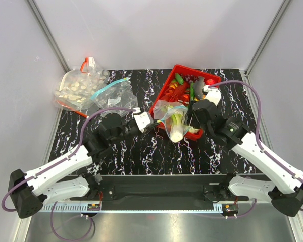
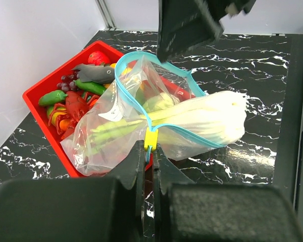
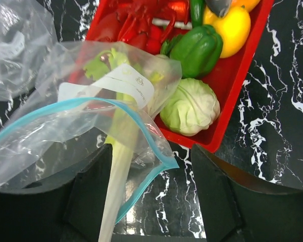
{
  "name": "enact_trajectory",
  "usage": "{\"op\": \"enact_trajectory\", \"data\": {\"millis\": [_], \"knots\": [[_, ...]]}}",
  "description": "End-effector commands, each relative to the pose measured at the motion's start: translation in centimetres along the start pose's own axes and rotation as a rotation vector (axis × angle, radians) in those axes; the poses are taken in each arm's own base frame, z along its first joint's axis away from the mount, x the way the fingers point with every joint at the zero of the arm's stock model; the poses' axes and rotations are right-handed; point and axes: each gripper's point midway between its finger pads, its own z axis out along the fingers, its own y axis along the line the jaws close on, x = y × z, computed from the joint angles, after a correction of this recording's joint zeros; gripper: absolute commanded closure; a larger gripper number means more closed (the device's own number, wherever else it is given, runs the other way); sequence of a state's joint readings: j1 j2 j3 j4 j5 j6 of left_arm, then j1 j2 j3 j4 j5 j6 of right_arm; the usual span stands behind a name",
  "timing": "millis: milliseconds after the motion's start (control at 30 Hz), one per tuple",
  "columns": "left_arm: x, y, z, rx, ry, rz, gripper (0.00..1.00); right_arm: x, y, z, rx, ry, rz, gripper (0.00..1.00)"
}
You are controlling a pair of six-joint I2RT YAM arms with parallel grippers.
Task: Place the food in the zip-top bag and seal the zipper
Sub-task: Adjust the fake vegetable in the zipper food storage bag.
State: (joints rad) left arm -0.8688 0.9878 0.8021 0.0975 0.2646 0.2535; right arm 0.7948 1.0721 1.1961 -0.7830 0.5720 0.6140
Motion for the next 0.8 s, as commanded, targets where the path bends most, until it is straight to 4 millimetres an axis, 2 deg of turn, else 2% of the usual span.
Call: {"op": "enact_trajectory", "data": {"millis": [0,133,233,267,333,367,400,467,500,533,567,600,633,667,700,733,767], "knots": [[-3.6,1.1,-0.5,-0.032,-0.095,0.016,1.0,1.4,0.3,1.0,-0.042,0.083,-0.064,0.3],[-3.4,1.4,-0.7,-0.04,-0.087,0.009,1.0,2.2,-0.2,2.9,-0.028,0.124,-0.091,0.38],[-3.5,1.6,-0.8,-0.042,-0.09,-0.001,1.0,3.3,-0.1,4.2,-0.034,0.171,-0.096,0.52],[-3.5,1.6,-0.8,-0.043,-0.09,-0.007,1.0,3.7,-0.1,4.4,-0.033,0.189,-0.1,0.74],[-3.7,2.1,-0.9,-0.056,-0.09,-0.017,1.0,3.4,0.0,4.2,-0.032,0.193,-0.097,0.93],[-3.9,2.2,-1.0,-0.058,-0.089,-0.022,1.0,3.4,-0.4,3.8,-0.02,0.2,-0.108,0.99],[-4.0,2.3,-1.0,-0.061,-0.089,-0.031,1.0,1.5,-0.6,3.1,0.002,0.152,-0.104,1.0],[-4.6,3.0,-1.3,-0.087,-0.081,-0.044,1.0,-0.1,-2.2,1.6,0.071,0.136,-0.138,1.0],[-4.9,3.2,-1.4,-0.094,-0.075,-0.056,1.0,-1.5,-2.8,1.0,0.109,0.107,-0.147,1.0],[-4.6,3.3,-1.6,-0.102,-0.048,-0.072,1.0,-4.7,-2.0,-0.7,0.082,0.049,-0.132,1.0],[-5.8,3.8,-1.9,-0.121,-0.051,-0.079,1.0,-5.0,-2.6,-1.8,0.101,0.08,-0.154,1.0],[-6.1,3.9,-2.0,-0.125,-0.039,-0.093,1.0,-5.4,-1.9,-2.0,0.092,0.112,-0.17,1.0],[-6.3,4.0,-2.1,-0.125,-0.023,-0.107,1.0,-8.2,-0.8,-3.8,0.046,0.072,-0.15,1.0],[-7.0,4.0,-2.6,-0.122,-0.004,-0.121,1.0,-7.7,-1.1,-4.5,0.056,0.129,-0.178,1.0],[-7.3,3.9,-2.8,-0.122,0.004,-0.145,1.0,-7.3,0.0,-4.1,0.029,0.183,-0.194,1.0],[-7.6,3.9,-3.1,-0.123,0.009,-0.159,1.0,-8.7,0.8,-5.1,-0.009,0.164,-0.183,0.99],[-8.2,4.1,-3.8,-0.142,0.019,-0.172,1.0,-8.5,1.2,-5.2,-0.026,0.186,-0.186,0.99]]}}
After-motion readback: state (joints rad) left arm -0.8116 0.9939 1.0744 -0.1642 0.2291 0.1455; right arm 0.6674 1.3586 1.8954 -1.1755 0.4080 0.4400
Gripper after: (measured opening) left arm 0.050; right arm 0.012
